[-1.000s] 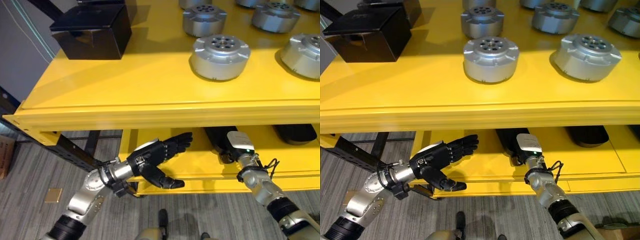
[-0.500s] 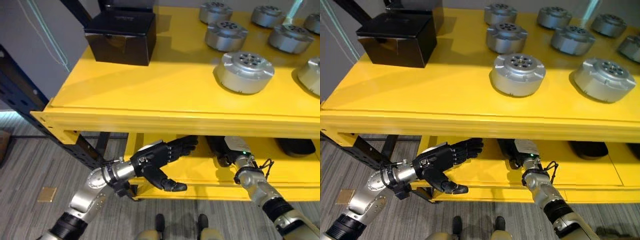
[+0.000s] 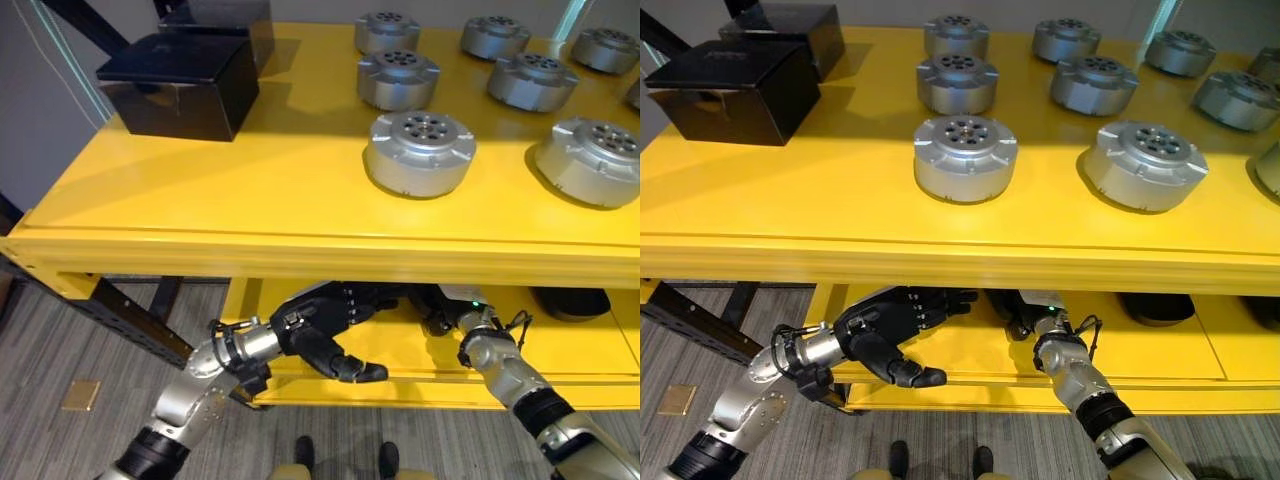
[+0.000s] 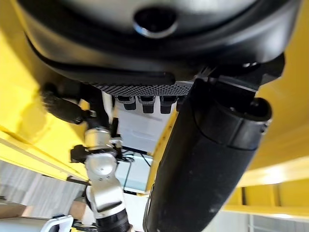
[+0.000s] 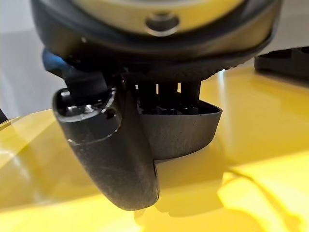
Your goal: Move parts from the plastic box to the shelf.
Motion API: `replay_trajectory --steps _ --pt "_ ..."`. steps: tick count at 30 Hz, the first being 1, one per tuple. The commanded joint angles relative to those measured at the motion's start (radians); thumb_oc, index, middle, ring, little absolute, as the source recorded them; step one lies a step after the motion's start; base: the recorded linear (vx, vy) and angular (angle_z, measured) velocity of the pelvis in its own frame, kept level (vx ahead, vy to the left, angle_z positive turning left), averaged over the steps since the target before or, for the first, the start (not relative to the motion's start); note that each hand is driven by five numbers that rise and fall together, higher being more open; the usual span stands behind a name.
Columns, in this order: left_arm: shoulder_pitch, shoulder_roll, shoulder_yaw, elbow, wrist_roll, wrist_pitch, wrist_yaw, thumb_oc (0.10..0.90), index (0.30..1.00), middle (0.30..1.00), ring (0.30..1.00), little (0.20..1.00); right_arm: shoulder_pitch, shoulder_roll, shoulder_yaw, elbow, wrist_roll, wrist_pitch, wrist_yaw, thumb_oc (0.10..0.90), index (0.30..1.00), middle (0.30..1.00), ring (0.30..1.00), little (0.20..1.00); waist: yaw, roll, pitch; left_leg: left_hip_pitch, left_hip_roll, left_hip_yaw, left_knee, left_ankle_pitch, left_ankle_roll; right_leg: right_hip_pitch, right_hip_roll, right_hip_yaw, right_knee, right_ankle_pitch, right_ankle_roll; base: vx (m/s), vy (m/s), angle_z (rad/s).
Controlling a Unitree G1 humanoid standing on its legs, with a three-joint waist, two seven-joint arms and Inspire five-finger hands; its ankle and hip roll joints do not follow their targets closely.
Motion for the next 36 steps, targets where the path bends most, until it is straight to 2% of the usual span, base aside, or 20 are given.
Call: replay_trajectory --steps 1,11,17,20,21,27,36 --pt "-0.077 -0.05 0.008 -0.059 -0.048 -0.076 -0.001 0.9 1.0 1.0 1.0 1.0 -0.146 -0.018 0.039 0.072 0.025 0.047 0.04 0.4 0.3 0.3 0.3 0.3 0.014 0.003 -0.082 0.039 0.04 0.061 -0.003 -0.108 -0.004 0.005 -0.039 -0.041 0.063 -0.092 0.041 0.0 0.0 0.0" --pt "-0.088 -0.057 0.008 -0.044 -0.041 -0.079 -0.01 0.9 1.0 1.0 1.0 1.0 -0.161 0.015 0.047 0.142 0.056 0.114 0.14 0.4 0.3 0.3 0.3 0.3 0.018 0.005 -0.079 0.045 0.04 0.059 -0.003 -0.11 -0.003 0.011 -0.046 -0.035 0.068 -0.097 0.042 -0.01 0.009 0.0" --pt "-0.103 -0.067 0.006 -0.033 -0.029 -0.085 -0.01 0.9 1.0 1.0 1.0 1.0 -0.16 0.037 0.054 0.169 0.067 0.151 0.158 0.4 0.3 0.3 0.3 0.3 0.017 0.004 -0.079 0.049 0.039 0.06 0.001 -0.113 -0.001 0.01 -0.053 -0.028 0.075 -0.098 0.046 -0.01 0.004 0.0" --pt "-0.11 -0.07 0.009 -0.032 -0.031 -0.085 0.002 0.9 1.0 1.0 1.0 1.0 -0.159 0.041 0.065 0.196 0.033 0.155 0.206 0.4 0.3 0.3 0.3 0.3 0.019 0.002 -0.077 0.049 0.039 0.062 0.004 -0.116 0.001 0.01 -0.056 -0.027 0.075 -0.097 0.049 0.0 0.0 0.0" --pt "-0.117 -0.073 0.006 -0.027 -0.028 -0.089 0.017 0.9 1.0 1.0 1.0 1.0 -0.164 0.047 0.073 0.21 0.034 0.176 0.23 0.4 0.3 0.3 0.3 0.3 0.02 0.0 -0.076 0.05 0.038 0.062 0.003 -0.116 0.001 0.01 -0.059 -0.027 0.07 -0.091 0.052 0.0 0.0 0.0" --pt "-0.116 -0.084 0.019 -0.02 -0.033 -0.1 0.06 0.9 1.0 1.0 1.0 1.0 -0.163 0.051 0.078 0.236 0.05 0.196 0.238 0.4 0.3 0.3 0.3 0.3 0.022 -0.005 -0.079 0.052 0.038 0.058 -0.002 -0.119 0.001 0.011 -0.062 -0.016 0.059 -0.082 0.058 0.0 0.0 0.0" --pt "-0.092 -0.085 0.038 -0.024 -0.02 -0.093 0.037 0.9 1.0 1.0 1.0 1.0 -0.101 0.049 0.03 0.205 0.091 0.215 0.203 0.4 0.3 0.3 0.3 0.3 0.013 -0.013 -0.077 0.048 0.039 0.058 -0.001 -0.121 0.006 0.006 -0.065 -0.004 0.071 -0.088 0.06 0.0 0.0 0.0"
